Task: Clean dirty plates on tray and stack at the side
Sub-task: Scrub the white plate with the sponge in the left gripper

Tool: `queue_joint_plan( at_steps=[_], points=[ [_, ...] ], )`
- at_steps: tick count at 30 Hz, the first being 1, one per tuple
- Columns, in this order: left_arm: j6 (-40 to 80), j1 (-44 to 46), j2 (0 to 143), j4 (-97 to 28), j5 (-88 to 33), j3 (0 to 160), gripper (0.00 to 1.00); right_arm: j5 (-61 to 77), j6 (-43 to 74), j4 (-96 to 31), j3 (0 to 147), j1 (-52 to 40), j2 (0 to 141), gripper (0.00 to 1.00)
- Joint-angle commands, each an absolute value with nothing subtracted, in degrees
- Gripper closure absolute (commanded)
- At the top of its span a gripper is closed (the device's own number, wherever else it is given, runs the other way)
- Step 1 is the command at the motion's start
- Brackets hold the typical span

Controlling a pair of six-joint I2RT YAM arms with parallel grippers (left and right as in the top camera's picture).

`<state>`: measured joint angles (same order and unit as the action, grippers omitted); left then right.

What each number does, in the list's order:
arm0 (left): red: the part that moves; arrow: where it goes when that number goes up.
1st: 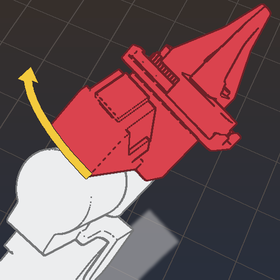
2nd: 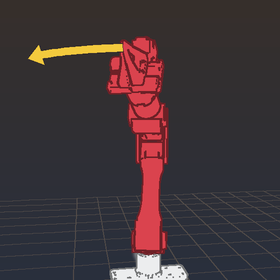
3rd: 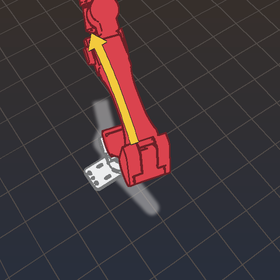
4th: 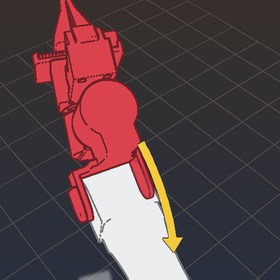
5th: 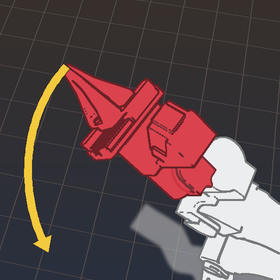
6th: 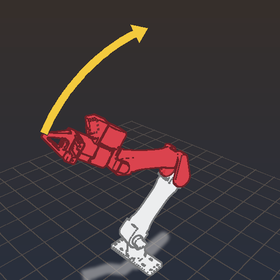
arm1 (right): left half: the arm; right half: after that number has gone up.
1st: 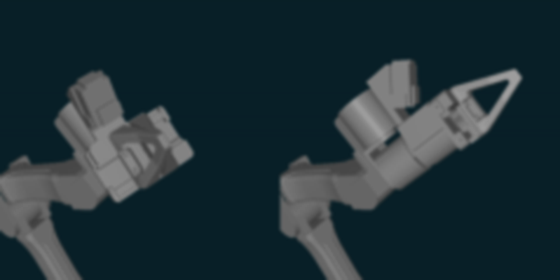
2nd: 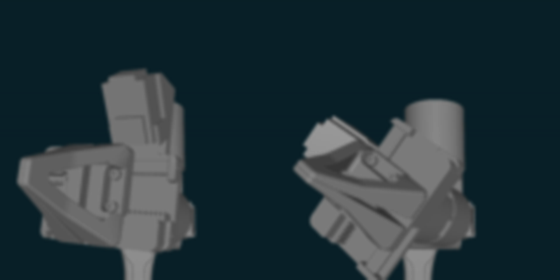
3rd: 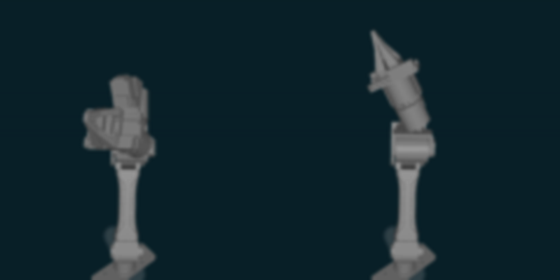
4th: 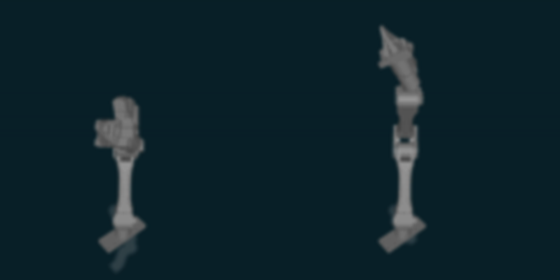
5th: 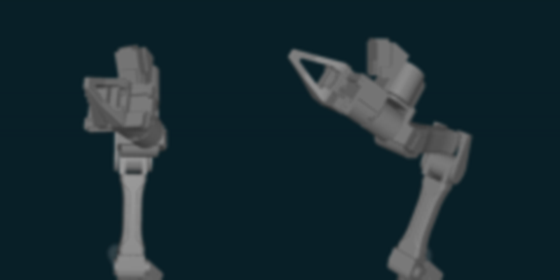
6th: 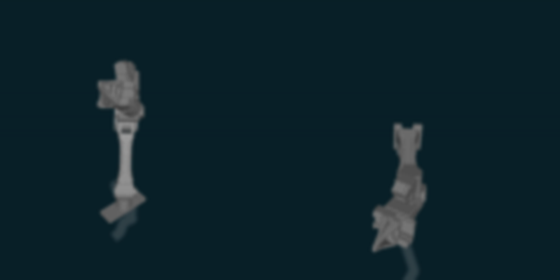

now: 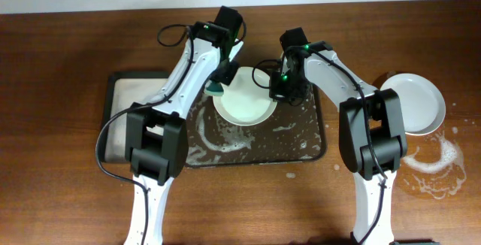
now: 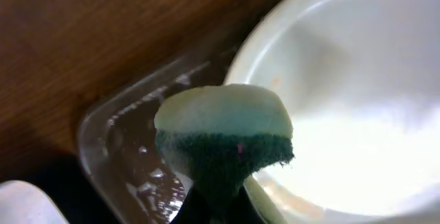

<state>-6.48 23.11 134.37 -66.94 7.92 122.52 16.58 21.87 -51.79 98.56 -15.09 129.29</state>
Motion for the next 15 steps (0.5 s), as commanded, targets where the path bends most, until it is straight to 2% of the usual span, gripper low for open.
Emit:
queue_joint_plan(
  at_steps=[1,6,11,13,15],
  points=[
    [-5.6,23.7,132.3,-65.0,-4.2,120.1,1.00,14.6,21.5,-51.8,97.7,-15.4,130.6,0.96],
    [-9.9,23.7,132.5,-55.9,-15.8,112.4,0.99,14.6,21.5,-51.9,97.7,-15.4,130.6,0.96],
    [-9.9,23.9,136.0,-54.7,-16.3,111.9,1.00,14.6,21.5,-51.8,97.7,-15.4,130.6,0.96],
    [-9.9,23.9,136.4,-54.7,-11.7,110.7,0.99,14.6,21.5,-51.7,97.7,-15.4,130.6,0.96],
    [-8.2,23.9,136.5,-55.1,-2.1,110.7,1.00,14.6,21.5,-51.7,97.7,-15.4,130.6,0.96]
  ],
)
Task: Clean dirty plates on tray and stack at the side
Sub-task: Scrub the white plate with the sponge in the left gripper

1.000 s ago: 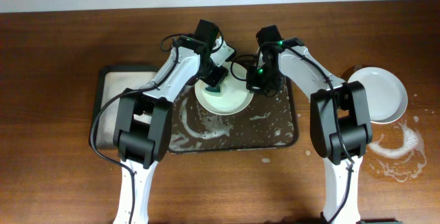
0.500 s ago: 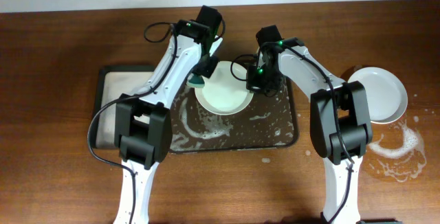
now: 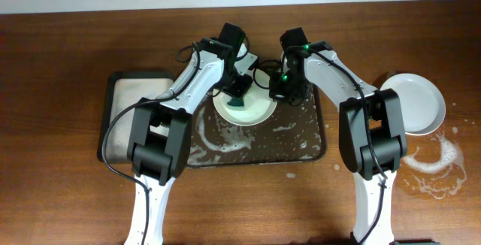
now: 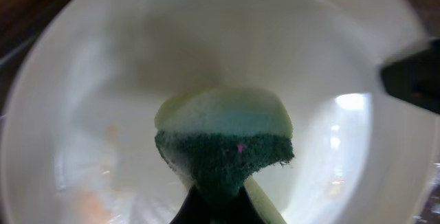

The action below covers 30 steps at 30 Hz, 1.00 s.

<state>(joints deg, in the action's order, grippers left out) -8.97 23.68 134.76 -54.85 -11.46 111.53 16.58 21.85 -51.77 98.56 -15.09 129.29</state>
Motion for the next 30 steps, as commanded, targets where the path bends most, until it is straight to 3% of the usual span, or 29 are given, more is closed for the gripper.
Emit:
queue_joint_plan(
  at_steps=[1,4,9,12,16,21,26,30],
  points=[
    [-8.2,23.9,136.5,-55.1,0.5,110.7,0.99,14.6,21.5,-51.7,97.7,-15.4,130.6,0.96],
    [-5.6,23.9,136.5,-59.1,7.7,114.3,0.99,14.6,21.5,-51.8,97.7,-15.4,130.6,0.96],
    [-2.1,24.7,136.5,-76.1,17.0,133.1,1.00,14.6,21.5,-51.7,97.7,-15.4,130.6,0.96],
    [-0.9,24.9,137.8,-77.3,6.7,135.7,0.99,14.6,21.4,-51.8,97.7,-15.4,130.6,0.96],
    [-8.8,24.9,147.4,-74.3,-13.6,134.9,0.99,14.6,21.3,-51.8,97.7,-15.4,130.6,0.96],
    [-8.5,24.2,152.9,-71.8,-14.2,134.9,1.00,14.5,21.3,-51.8,97.7,-15.4,130.6,0.96],
    [3.8,21.7,153.4,-71.9,17.6,134.9,1.00,14.4,21.3,-51.7,97.7,-15.4,130.6,0.96],
    [5.2,22.3,152.9,-72.3,25.8,135.6,1.00,14.4,21.3,-51.7,97.7,-15.4,130.6,0.96]
  ],
)
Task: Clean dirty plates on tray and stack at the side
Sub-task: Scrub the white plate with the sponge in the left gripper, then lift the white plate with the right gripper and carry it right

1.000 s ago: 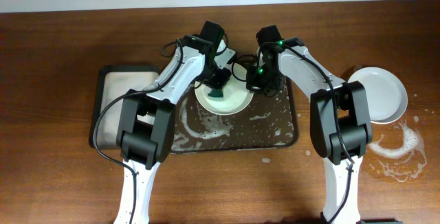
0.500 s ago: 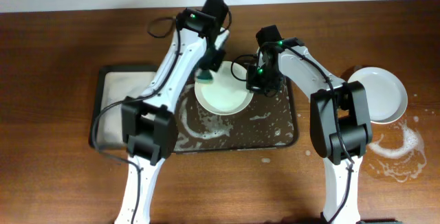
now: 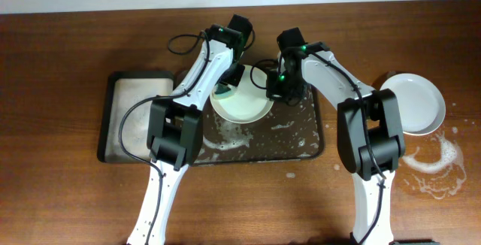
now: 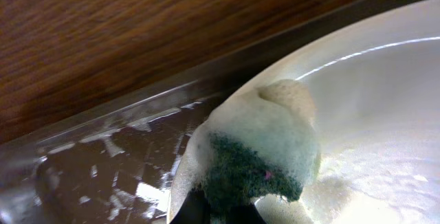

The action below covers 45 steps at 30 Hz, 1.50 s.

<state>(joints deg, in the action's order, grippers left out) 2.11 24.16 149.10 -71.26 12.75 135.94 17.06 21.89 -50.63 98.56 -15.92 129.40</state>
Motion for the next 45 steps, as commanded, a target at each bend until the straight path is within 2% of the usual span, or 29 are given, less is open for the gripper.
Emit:
queue_joint_plan(
  at_steps=[1,5,8,10,12,14,18,23,26,32,36,41,42,45],
  points=[
    [6.6,22.6,152.3,-73.9,28.0,136.2,1.00,14.4,21.3,-51.7,97.7,-15.4,130.6,0.96],
    [9.3,22.7,147.2,-82.0,28.4,143.5,0.99,14.3,21.3,-51.7,97.7,-15.4,130.6,0.96],
    [17.5,22.5,143.7,-90.2,28.0,148.4,1.00,14.4,21.3,-51.7,97.7,-15.4,130.6,0.96],
    [17.8,22.5,143.2,-92.4,13.9,147.7,0.99,14.4,21.3,-51.7,97.7,-15.4,130.6,0.96],
    [17.8,23.0,143.3,-89.8,7.2,144.1,0.99,14.4,21.3,-51.8,97.7,-15.4,130.6,0.96],
    [17.8,24.0,143.3,-82.0,-1.1,134.7,0.99,14.4,21.3,-51.8,97.7,-15.4,130.6,0.96],
    [23.4,24.4,143.3,-68.8,-7.8,120.9,0.99,14.3,21.3,-51.8,97.7,-15.4,130.6,0.96],
    [20.2,25.7,143.3,-67.4,-1.3,119.0,0.99,14.3,21.3,-51.6,97.7,-15.4,130.6,0.96],
    [19.6,25.2,143.3,-69.7,13.2,119.0,0.99,14.3,21.3,-51.6,97.7,-15.4,130.6,0.96],
    [19.6,25.2,143.3,-72.1,27.8,119.0,0.99,14.3,21.3,-51.6,97.7,-15.4,130.6,0.96],
    [19.7,25.2,142.9,-77.0,28.4,125.1,0.99,14.3,21.3,-51.6,97.7,-15.4,130.6,0.96],
    [19.7,25.1,141.8,-93.7,28.3,150.5,0.99,14.3,21.3,-51.6,97.7,-15.3,130.6,0.96],
    [17.9,24.8,141.6,-96.7,27.2,155.0,0.99,14.4,21.3,-51.6,97.7,-15.3,130.6,0.96],
    [16.4,23.0,138.6,-96.7,19.2,155.3,0.99,16.0,18.1,-52.6,98.5,-15.2,128.6,0.96]
  ],
)
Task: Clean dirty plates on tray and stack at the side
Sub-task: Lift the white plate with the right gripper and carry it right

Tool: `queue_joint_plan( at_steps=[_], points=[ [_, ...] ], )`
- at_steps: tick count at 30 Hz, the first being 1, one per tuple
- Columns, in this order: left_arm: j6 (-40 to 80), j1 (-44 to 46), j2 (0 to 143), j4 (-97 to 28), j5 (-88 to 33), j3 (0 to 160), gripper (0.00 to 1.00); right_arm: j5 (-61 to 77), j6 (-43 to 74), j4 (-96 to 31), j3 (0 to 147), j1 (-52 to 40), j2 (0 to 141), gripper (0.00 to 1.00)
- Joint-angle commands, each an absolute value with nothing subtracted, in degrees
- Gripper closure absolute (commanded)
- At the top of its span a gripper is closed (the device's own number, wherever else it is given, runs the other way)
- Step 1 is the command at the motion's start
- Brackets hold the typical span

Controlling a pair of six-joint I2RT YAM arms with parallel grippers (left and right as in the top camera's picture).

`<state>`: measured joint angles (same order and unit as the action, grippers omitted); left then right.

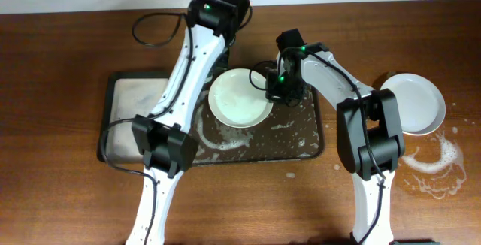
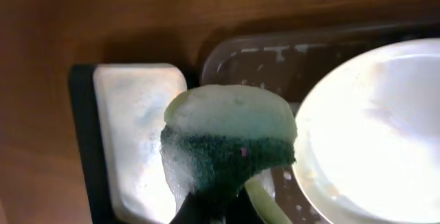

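Observation:
A white plate [image 1: 240, 98] lies on the wet dark tray [image 1: 301, 143], its face pale with a little residue near the rim. My right gripper [image 1: 275, 87] is at the plate's right rim, shut on it. My left gripper [image 1: 223, 16] is raised high over the tray's far edge, clear of the plate. In the left wrist view the left gripper [image 2: 220, 207] is shut on a green and yellow sponge [image 2: 230, 148] with foam on it, and the plate [image 2: 375, 128] shows far below to the right.
A shallow tray of soapy water [image 1: 124, 117] sits left of the dark tray, also seen as the soapy tray [image 2: 137, 135]. A clean white plate [image 1: 415, 104] rests on the table at the right. Foam [image 1: 436, 162] is smeared on the wood in front of it.
My left gripper has gone from pressing the sponge on the plate's far-left rim to high above the tray's far edge, sponge still held. The right gripper stays at the plate's right rim.
The sponge first hung beside the plate's left rim, over the tray. Then it was over the middle of the plate, then squashed against the far-left rim with foam. Now it is held well above. The right gripper kept to the plate's right rim throughout.

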<state>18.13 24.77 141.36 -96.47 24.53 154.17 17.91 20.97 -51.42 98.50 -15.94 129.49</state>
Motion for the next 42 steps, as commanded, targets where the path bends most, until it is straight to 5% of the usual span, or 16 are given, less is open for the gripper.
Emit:
queue_joint_plan(
  at_steps=[1,8,13,17,34,38,42],
  points=[
    [16.3,21.2,138.2,-96.7,15.5,155.3,1.00,15.5,16.4,-53.6,99.4,-15.2,124.7,0.96],
    [14.6,12.0,138.2,-93.9,-0.9,155.3,0.99,-25.5,22.0,-64.4,99.4,-17.0,100.3,0.96],
    [14.7,12.1,138.2,-90.9,-1.0,155.3,0.99,-68.4,33.4,-70.3,94.2,-37.0,99.1,0.96],
    [14.6,12.1,138.2,-90.9,-0.9,155.3,0.99,-81.8,33.6,-70.3,90.1,-43.2,99.1,0.96],
    [14.6,12.1,138.2,-90.9,-0.9,155.3,0.99,-78.0,33.6,-70.7,89.4,-44.6,99.0,0.96],
    [14.6,12.1,138.2,-90.9,-0.9,155.3,0.99,-50.9,35.5,-68.2,89.4,-37.1,99.0,0.96],
    [14.6,12.1,138.2,-90.9,-0.9,155.3,0.99,-7.6,19.9,-61.4,89.4,-14.0,99.0,0.96]
  ],
)
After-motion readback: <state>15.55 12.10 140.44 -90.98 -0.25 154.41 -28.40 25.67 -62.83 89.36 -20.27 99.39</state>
